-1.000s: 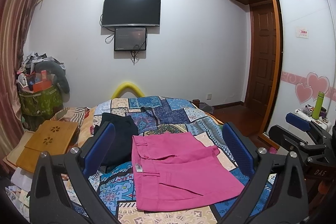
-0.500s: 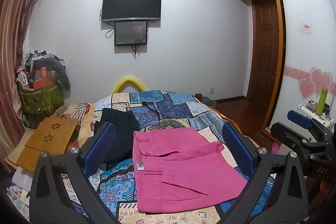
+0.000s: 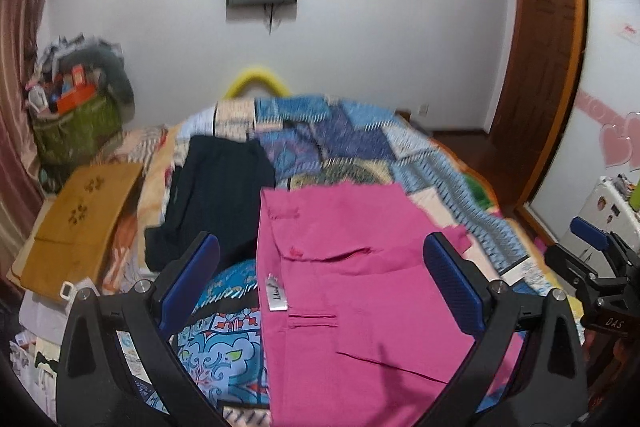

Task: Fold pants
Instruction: 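Move the left gripper to the labelled waistband while the right gripper reaches the trouser hem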

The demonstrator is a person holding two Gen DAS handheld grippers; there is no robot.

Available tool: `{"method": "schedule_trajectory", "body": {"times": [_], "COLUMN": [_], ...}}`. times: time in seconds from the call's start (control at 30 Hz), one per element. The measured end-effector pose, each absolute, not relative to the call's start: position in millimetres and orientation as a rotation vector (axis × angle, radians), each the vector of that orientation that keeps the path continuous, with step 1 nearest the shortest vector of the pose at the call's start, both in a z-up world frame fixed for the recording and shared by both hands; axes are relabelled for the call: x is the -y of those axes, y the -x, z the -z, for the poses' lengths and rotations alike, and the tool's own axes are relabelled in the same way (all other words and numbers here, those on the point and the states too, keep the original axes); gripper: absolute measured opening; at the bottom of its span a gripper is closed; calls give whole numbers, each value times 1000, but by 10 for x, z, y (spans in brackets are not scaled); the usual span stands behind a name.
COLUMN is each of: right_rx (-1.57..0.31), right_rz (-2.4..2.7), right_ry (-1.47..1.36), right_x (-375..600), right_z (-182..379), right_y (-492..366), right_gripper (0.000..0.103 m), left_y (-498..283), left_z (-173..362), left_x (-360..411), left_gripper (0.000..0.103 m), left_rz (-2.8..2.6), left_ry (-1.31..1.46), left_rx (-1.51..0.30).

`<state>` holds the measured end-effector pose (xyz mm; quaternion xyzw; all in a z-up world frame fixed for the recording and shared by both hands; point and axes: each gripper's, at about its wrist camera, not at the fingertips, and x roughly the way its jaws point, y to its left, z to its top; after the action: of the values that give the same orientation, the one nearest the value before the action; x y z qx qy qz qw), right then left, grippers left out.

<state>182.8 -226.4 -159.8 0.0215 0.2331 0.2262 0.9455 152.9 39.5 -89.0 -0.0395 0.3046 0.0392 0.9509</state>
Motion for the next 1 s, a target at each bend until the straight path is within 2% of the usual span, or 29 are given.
{"method": "schedule_trajectory", "body": {"times": [0.1,0.23,0.37,0.47,0.53,0.63,0.77,0.97,1.0], "right_rx": [-537,-630,-715,-781,-808,-852,-912,-979,-989], "right_rz": [-456,-452,-472,-496,-515,-544,-578,-608,-612], "right_ry": [-16,14,11,-21,-20,-26,-25,11,12], "right_x": [2296,2350,2371,2407,2402,2403,2380,2271,2257], "right_z": [1755,1970,2123,2249,2318,2394,2488,2633,2655], "right_y": [-2030,-2302,-2587,-2805,-2933,-3090,-3260,-3395,-3428], "right_gripper": [103,102,91,82,73,64,57,55,52], "left_y": [-1848,-2209,-2467,-2603,-2677,-2787,-2927,-3040,-3049], "left_z": [1117,1451,1720,1867,1931,1999,2093,2325,2373], "left_x": [-547,-702,-829,-906,-938,-972,-985,-961,-953], "left_gripper": [102,96,85,68,53,38,37,37,38], "left_rz": [-86,-113,-115,-103,-91,-70,-23,43,50], "left_ry": [94,84,80,80,81,90,122,202,212], "left_rx": [-719,-849,-943,-1010,-1049,-1095,-1159,-1261,-1275]}}
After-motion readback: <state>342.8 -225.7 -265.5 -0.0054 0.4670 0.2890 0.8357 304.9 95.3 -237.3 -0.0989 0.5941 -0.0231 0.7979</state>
